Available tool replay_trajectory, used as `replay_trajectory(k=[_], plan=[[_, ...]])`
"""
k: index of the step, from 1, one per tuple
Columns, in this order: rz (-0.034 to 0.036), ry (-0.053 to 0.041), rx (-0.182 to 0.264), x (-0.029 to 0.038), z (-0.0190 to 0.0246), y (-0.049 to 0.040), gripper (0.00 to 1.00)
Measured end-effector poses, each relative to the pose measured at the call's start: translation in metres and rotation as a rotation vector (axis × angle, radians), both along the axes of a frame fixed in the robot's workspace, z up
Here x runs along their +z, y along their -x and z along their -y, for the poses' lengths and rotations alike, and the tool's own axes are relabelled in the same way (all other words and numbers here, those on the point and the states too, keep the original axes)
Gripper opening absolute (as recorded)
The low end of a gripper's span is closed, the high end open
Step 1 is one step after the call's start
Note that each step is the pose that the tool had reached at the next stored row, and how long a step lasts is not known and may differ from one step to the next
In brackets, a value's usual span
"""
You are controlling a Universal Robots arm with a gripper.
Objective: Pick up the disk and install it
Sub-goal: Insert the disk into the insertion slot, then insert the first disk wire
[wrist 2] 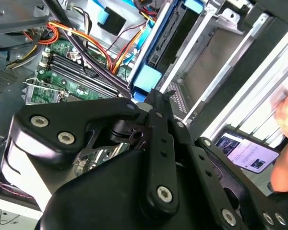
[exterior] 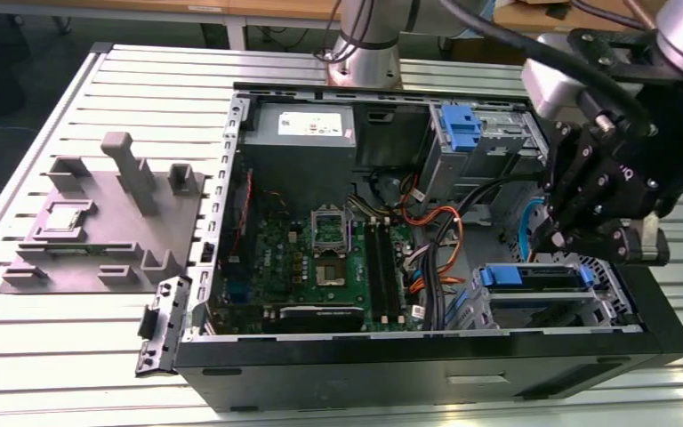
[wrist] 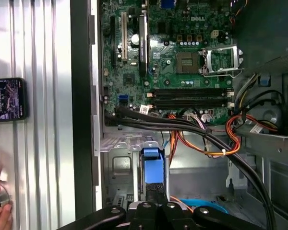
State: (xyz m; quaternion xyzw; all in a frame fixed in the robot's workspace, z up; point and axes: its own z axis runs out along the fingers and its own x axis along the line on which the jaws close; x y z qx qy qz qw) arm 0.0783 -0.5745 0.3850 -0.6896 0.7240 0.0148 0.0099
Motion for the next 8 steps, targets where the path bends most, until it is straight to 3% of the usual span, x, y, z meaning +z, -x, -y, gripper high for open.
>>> replay_trajectory(k=[4,8], plan=[[0.0,-0.0009,0.0,-0.0064,-0.0001,0.0001,0.1],[0.0,-0.001,0.0,-0.0073,-0.0001,0.0001,0.1]])
